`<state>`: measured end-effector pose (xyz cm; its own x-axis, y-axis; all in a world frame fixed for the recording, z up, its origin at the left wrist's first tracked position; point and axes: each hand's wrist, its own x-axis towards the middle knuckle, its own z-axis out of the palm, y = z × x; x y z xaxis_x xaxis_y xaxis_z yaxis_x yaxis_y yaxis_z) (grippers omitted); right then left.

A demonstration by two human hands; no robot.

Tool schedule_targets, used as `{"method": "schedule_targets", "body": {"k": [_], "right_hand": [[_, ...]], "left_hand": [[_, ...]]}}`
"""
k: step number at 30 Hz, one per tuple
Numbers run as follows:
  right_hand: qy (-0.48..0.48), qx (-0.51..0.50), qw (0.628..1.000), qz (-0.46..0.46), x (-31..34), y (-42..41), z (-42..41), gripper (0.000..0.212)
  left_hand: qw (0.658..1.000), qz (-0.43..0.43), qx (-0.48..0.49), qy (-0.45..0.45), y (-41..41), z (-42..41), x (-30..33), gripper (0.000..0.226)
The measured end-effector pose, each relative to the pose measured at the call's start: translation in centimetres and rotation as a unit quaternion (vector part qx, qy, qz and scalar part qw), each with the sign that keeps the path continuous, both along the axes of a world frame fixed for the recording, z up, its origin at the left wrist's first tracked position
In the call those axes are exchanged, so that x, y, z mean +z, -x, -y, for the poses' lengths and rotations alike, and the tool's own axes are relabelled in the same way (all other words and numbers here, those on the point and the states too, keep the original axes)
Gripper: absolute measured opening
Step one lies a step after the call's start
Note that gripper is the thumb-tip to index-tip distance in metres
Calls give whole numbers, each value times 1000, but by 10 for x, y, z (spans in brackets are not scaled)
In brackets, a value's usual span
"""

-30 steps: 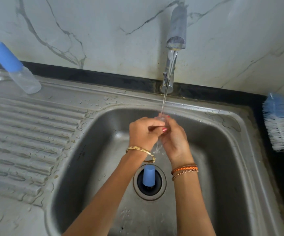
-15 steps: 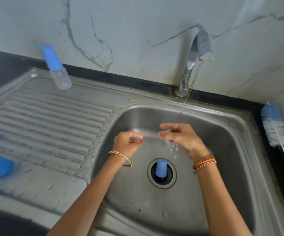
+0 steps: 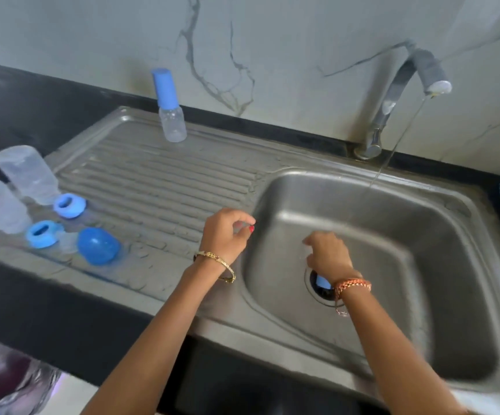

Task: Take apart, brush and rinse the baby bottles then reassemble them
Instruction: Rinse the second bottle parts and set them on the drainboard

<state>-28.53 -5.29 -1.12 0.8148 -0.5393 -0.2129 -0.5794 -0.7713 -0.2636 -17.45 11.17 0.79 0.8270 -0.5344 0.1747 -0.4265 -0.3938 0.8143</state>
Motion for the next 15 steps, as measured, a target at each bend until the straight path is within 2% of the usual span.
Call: {"method": "schedule_targets", "body": {"k": [2, 3, 4, 6, 8, 11, 15], "right_hand": [[-48, 0, 994, 99, 20, -14, -12, 42], [-86, 4, 989, 120, 29, -19, -15, 41], [-100, 17, 988, 119, 34, -27, -18, 40], [-17, 24, 999, 26, 34, -43, -28, 36], [30, 20, 999, -12, 31, -61, -39, 32], [-2, 41, 999, 22, 47, -97, -70, 31], [-30, 108, 986, 121, 82, -147, -124, 33]], "left_hand": [[999, 32, 3, 2, -6, -18, 3, 14], [999, 42, 2, 13, -8, -23, 5, 15], [998, 49, 1, 29, -11, -31, 8, 17], [996, 69, 7, 55, -18, -47, 14, 17], [994, 92, 11, 65, -26, -65, 18, 16], [989, 124, 39, 77, -41, -94, 21, 16], [979, 139, 101, 108, -66, -131, 27, 16]]}}
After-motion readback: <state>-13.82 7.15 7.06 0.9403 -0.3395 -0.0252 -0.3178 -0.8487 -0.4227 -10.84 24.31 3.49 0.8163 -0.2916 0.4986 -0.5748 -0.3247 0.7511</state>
